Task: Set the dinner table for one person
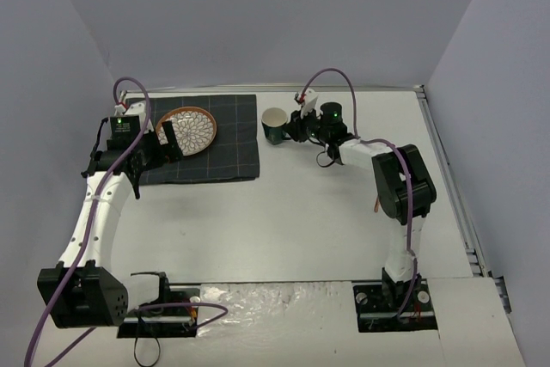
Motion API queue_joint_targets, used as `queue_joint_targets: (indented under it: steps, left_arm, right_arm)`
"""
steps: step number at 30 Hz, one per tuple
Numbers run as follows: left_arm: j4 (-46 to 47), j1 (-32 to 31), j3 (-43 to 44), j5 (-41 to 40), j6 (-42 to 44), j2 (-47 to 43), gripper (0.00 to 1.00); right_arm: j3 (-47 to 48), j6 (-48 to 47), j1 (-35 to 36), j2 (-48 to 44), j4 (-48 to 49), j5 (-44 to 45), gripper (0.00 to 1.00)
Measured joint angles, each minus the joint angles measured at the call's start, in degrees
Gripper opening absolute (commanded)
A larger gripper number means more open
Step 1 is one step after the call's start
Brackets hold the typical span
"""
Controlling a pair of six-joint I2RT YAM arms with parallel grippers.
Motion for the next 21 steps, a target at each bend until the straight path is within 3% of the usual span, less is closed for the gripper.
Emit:
queue_joint_targets:
  steps: [7,21]
  left_arm:
    - [0.0,0.0,0.0,0.0,0.0,0.0,0.97]
    - [0.0,0.0,0.0,0.0,0.0,0.0,0.97]
  right_arm:
    - [0.3,-2.7,0.0,-0.4,-5.9,0.6,0.33]
    - [4.8,-5.4,0.0,-0.4,-13.5,2.1,0.35]
